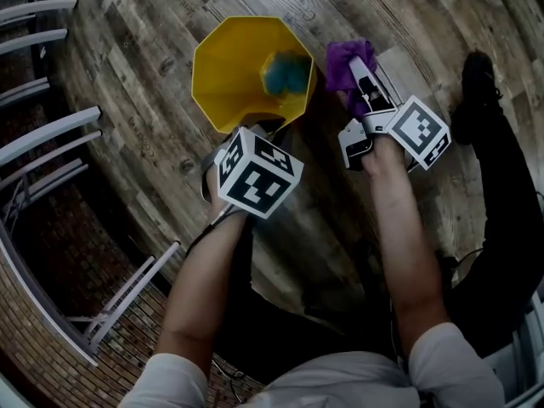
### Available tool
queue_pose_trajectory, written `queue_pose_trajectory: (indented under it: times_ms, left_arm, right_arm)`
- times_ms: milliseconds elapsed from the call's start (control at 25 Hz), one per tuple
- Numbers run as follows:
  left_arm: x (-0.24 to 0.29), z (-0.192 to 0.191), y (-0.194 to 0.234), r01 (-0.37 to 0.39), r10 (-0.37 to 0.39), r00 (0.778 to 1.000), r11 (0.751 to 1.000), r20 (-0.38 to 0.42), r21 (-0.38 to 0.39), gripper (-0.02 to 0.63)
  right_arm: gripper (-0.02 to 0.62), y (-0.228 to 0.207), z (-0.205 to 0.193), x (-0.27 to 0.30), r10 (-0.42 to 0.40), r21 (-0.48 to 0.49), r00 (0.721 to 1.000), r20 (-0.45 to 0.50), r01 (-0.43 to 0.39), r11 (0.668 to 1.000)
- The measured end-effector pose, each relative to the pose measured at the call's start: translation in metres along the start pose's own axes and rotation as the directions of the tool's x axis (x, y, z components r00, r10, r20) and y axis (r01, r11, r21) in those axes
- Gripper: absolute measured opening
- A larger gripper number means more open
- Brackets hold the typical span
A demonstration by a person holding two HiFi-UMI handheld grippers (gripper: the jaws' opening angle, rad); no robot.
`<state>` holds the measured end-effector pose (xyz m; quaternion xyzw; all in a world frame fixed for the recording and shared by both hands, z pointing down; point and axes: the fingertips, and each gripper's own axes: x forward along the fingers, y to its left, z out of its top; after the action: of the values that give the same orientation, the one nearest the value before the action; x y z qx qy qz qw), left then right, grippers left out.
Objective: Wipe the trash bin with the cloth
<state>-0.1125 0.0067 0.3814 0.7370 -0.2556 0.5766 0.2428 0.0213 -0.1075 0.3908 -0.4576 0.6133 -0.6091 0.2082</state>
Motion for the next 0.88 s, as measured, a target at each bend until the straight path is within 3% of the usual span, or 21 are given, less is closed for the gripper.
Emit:
queue_pose_trajectory:
  times_ms: [320, 520, 880]
  left_arm:
    - [0.005, 0.005, -0.001, 0.004, -0.005, 1.000, 1.000, -0.010, -0.018, 0.029]
    - [0.004, 0.005, -0.003, 0.004, -0.004, 1.000, 1.000, -0.008, -0.001, 0.029]
    - [0.002, 0.003, -0.004, 0.005, -0.005, 1.000, 1.000, -0.001, 0.018, 0.028]
  right_arm:
    - [0.115, 0.043, 0.003, 0.000, 0.149, 0.025, 0.989, 0.014, -0.150, 0.988]
    - [0.115, 0.016, -0.013, 0.007, 0.066, 0.028, 0.998, -0.021, -0.066, 0.997]
    - [0.115, -0.015, -0.027, 0.021, -0.012, -0.005, 0.997, -0.071, 0.012, 1.000]
